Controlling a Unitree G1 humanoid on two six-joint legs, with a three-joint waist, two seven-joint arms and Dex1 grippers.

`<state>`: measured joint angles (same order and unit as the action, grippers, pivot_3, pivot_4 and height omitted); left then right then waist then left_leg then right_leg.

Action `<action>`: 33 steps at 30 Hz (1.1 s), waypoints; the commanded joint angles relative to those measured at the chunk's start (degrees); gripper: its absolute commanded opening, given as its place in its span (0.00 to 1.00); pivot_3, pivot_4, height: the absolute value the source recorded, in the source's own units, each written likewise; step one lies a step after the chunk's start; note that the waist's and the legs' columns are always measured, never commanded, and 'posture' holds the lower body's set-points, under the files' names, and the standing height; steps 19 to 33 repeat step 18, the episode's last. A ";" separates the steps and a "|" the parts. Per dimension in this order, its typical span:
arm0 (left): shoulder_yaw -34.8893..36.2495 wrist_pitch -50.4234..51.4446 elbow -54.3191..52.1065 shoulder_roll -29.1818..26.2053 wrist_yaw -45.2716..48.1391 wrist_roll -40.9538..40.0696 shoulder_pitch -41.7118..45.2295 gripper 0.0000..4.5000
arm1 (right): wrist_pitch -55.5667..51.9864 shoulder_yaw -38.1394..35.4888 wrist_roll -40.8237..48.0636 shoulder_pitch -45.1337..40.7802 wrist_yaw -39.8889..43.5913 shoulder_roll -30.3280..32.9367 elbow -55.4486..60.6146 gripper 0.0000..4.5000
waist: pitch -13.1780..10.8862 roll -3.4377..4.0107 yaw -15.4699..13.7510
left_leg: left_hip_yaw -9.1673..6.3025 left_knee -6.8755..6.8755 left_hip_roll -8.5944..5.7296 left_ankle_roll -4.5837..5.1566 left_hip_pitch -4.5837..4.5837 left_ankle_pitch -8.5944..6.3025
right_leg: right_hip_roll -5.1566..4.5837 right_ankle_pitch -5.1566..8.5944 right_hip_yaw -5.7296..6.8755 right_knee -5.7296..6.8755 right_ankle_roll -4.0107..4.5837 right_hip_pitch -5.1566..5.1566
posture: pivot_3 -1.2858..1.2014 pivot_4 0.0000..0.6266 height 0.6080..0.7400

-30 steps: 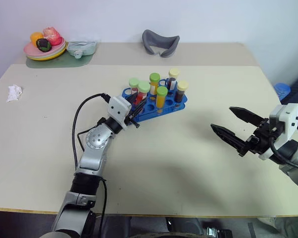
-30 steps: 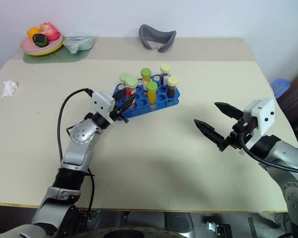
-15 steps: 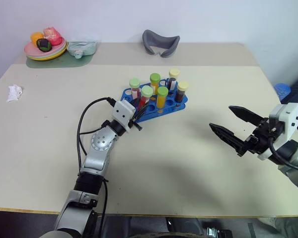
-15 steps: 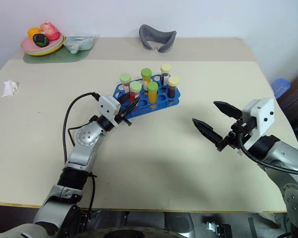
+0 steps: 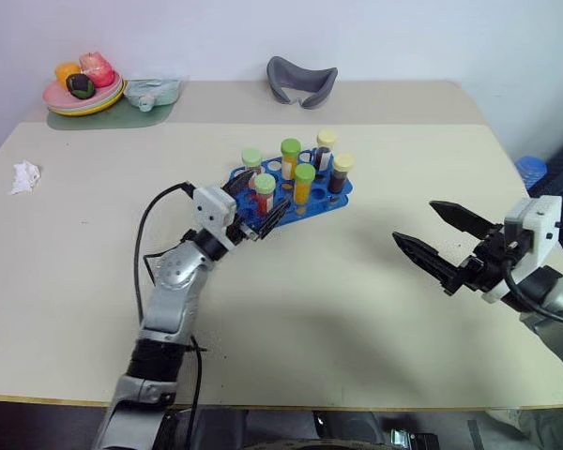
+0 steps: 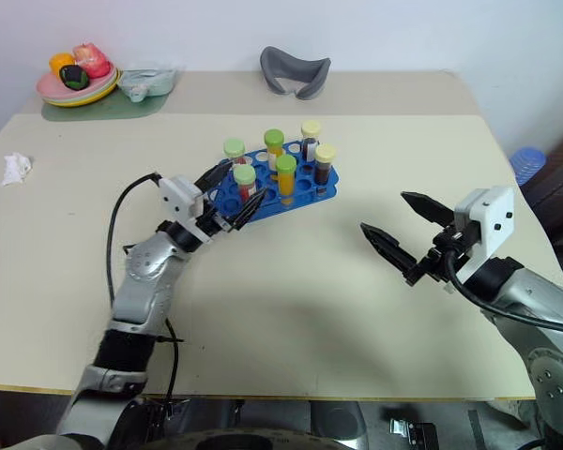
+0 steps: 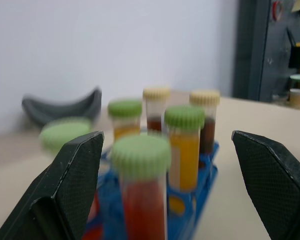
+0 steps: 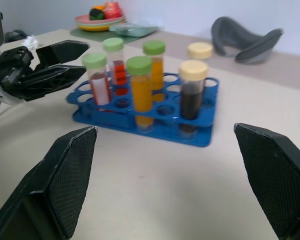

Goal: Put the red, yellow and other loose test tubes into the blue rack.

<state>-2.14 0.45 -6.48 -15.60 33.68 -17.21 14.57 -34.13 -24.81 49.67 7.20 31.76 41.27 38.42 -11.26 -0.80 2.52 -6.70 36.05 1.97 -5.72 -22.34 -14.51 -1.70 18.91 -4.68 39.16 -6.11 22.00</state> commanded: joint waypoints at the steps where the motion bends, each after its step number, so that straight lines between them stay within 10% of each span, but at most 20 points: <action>1: 2.29 6.48 -7.28 -6.00 3.19 -3.00 -5.11 0.93 | 2.13 1.02 -1.75 2.35 2.15 -1.13 -0.18 1.00 | 0.00 0.00 -0.05 | 0.00 -0.01 0.00 0.00 0.00 0.00 | 0.00 0.00 0.00 -0.01 0.00 0.00 | 0.52 0.24 1.00; 11: 13.53 16.65 -13.95 -20.71 7.28 -7.67 -15.13 0.93 | 11.09 -3.49 -6.44 16.19 10.80 -4.79 -2.21 1.00 | -0.01 0.01 -0.23 | 0.00 -0.06 0.01 0.00 -0.02 -0.01 | -0.01 0.02 0.02 -0.08 0.02 -0.01 | 0.52 0.24 1.00; 33: 14.90 20.00 -14.56 -23.08 9.04 -9.12 -14.99 0.93 | 15.68 -5.44 -8.81 20.14 12.33 -7.59 -4.19 1.00 | -0.01 0.02 -0.04 | 0.01 -0.09 0.02 0.00 0.04 -0.02 | -0.01 0.02 0.00 -0.08 0.03 -0.04 | 0.52 0.24 1.00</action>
